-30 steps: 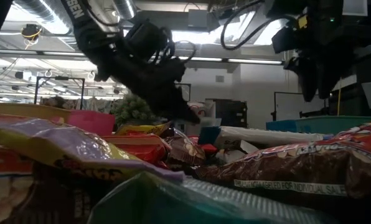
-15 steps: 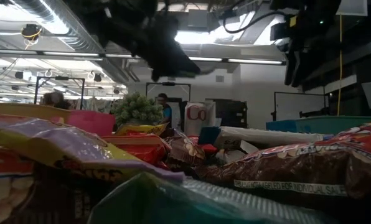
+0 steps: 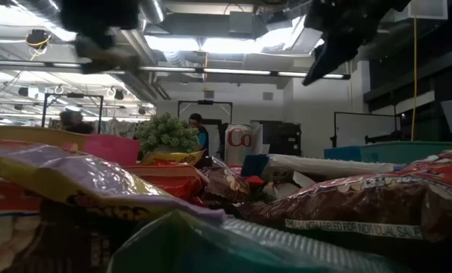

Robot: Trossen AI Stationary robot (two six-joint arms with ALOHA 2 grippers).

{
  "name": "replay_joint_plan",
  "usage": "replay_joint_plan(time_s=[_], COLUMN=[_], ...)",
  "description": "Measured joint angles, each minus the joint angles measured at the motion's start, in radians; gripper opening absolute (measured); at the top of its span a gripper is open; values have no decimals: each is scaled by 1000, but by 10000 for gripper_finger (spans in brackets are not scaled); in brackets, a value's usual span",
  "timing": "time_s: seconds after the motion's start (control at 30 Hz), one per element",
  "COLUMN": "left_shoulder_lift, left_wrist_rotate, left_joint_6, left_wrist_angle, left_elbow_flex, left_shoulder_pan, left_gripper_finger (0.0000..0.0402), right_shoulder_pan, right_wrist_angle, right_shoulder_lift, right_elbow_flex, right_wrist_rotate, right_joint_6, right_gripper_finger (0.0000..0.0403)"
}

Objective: Sort candy
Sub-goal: Put the white chocolate bar into the orange bin, then put the yellow candy into the dark blue bin

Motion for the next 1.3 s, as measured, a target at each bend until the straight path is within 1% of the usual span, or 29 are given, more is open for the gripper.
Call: replay_joint_plan(time_s=[0.13,0.2,0.27,0.4,0.57,0.7,0.83,1.0,1.2,1.23,1.3], left_shoulder_lift=[-29,-28,-23,-19,-18,-18,-18,-18,-18,-18,-18], left_wrist_rotate=[-48,-68,-92,-132,-133,-149,-183,-189,-195,-208,-242], left_joint_6=[-58,-80,-106,-179,-264,-309,-312,-312,-309,-309,-309], left_wrist_angle=[-193,-264,-324,-382,-396,-406,-406,-388,-332,-320,-291], left_elbow_flex=[0,0,-2,-2,-2,-2,-2,-2,-2,-2,-2], left_shoulder_pan=[-71,-103,-127,-160,-177,-177,-177,-176,-176,-176,-176], left_gripper_finger=[95,95,95,95,103,131,160,175,175,175,174], right_shoulder_pan=[1,1,1,1,1,1,1,20,115,133,168], right_wrist_angle=[59,85,102,121,120,121,156,254,416,453,536], right_shoulder_lift=[29,47,66,109,159,193,217,254,321,336,371], right_elbow_flex=[0,0,0,0,0,0,0,0,0,0,0], right_wrist_rotate=[-85,-105,-115,-115,-116,-157,-216,-297,-299,-292,-244], right_joint_6=[0,0,0,0,0,1,1,-1,-106,-127,-153], right_gripper_finger=[211,211,211,211,211,211,211,211,211,211,211])
